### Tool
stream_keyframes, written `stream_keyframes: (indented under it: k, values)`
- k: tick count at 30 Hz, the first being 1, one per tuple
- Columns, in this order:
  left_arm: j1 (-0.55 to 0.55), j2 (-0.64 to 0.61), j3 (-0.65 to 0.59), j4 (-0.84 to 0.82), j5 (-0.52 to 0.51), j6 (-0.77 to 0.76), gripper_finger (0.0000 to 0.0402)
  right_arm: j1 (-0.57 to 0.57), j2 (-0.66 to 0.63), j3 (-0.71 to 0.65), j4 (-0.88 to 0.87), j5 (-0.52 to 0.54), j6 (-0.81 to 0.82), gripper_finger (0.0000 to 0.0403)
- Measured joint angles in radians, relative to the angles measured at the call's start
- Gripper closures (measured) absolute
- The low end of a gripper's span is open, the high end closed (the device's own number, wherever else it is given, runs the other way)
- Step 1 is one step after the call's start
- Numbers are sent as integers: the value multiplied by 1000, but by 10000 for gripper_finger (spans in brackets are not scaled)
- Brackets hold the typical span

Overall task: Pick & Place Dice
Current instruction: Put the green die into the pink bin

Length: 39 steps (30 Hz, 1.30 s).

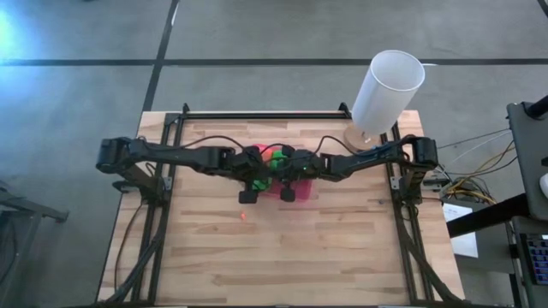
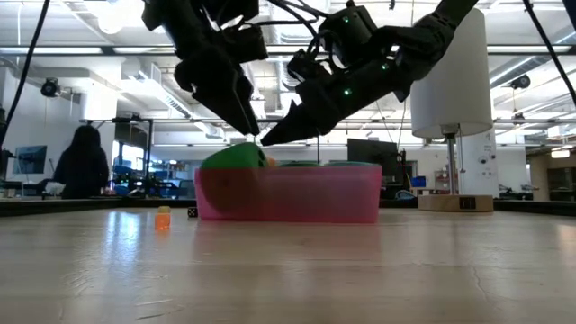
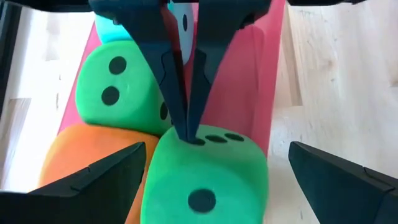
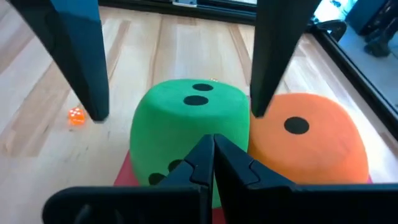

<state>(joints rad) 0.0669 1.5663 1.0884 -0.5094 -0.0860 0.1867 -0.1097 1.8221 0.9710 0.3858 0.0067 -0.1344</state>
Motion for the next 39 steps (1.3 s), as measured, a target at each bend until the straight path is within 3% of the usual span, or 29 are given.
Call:
stream_keyframes:
  k: [13,19,26,33,39]
  values:
    - [0,-208,1,-189,-25,-82,3,16,-2,0,52,-4,-7,394]
    - [0,-283,-31,-198,-38,-111,5,24,48,21,101,-7,0,394]
    - [0,-318,-80,-192,-39,-120,5,24,118,119,69,-10,1,394]
    - [0,-321,-82,-198,-42,-136,7,24,189,220,-91,-14,9,394]
    - [0,-321,-82,-198,-42,-136,5,24,215,237,-102,-13,22,394]
